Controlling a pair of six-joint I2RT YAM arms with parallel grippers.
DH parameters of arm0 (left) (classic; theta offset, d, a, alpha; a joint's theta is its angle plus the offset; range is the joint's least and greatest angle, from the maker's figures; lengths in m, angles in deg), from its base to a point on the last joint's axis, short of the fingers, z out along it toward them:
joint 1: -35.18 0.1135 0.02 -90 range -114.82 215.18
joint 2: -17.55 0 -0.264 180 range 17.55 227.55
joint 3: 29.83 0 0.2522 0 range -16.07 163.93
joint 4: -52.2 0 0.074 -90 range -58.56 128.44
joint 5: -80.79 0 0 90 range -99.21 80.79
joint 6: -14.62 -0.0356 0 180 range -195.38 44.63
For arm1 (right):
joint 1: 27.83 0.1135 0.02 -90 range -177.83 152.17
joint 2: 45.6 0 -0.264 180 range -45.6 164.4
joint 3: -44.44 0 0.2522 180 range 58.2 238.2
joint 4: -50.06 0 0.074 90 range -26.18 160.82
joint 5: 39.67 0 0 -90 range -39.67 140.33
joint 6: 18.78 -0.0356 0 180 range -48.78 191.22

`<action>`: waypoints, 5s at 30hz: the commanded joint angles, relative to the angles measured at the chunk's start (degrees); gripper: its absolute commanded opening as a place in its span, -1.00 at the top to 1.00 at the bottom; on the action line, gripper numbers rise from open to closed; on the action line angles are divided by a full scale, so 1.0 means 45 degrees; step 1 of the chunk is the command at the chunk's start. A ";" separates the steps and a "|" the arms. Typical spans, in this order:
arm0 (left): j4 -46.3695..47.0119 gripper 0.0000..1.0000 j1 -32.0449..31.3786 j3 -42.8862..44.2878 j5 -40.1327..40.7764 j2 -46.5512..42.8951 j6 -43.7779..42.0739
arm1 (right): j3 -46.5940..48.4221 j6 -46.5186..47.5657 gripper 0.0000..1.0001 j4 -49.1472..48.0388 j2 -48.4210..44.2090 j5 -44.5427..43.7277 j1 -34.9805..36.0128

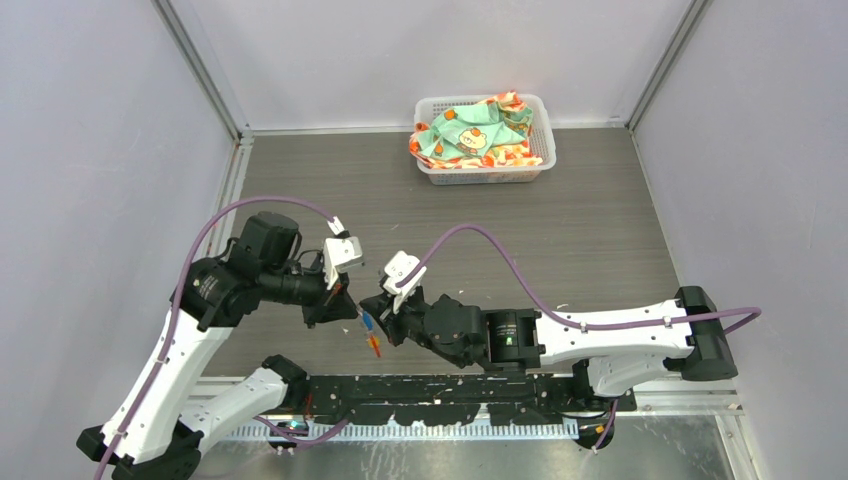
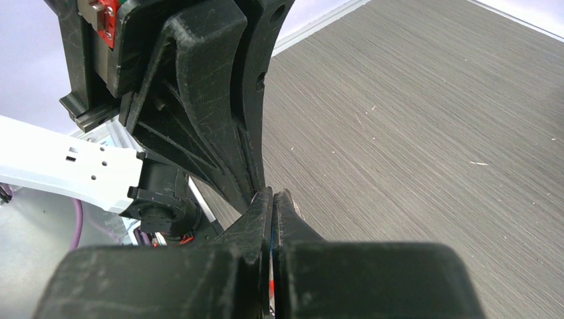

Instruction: Put the keys on the keyring

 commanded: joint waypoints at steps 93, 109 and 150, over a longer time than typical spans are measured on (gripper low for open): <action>1.0085 0.99 0.0039 -0.0604 -0.5359 -0.2803 0.5509 | 0.5418 0.1034 -0.36 0.5628 -0.2020 1.2728 -0.3737; 0.9722 0.99 0.0039 -0.0860 -0.5127 -0.2816 0.5727 | 0.5351 0.1064 -0.51 0.5081 -0.1999 1.1873 -0.3745; 0.5068 0.19 0.0039 0.0798 -0.5017 -0.1422 0.1758 | 0.7690 0.1993 0.98 0.8840 -0.0282 1.2692 -0.3742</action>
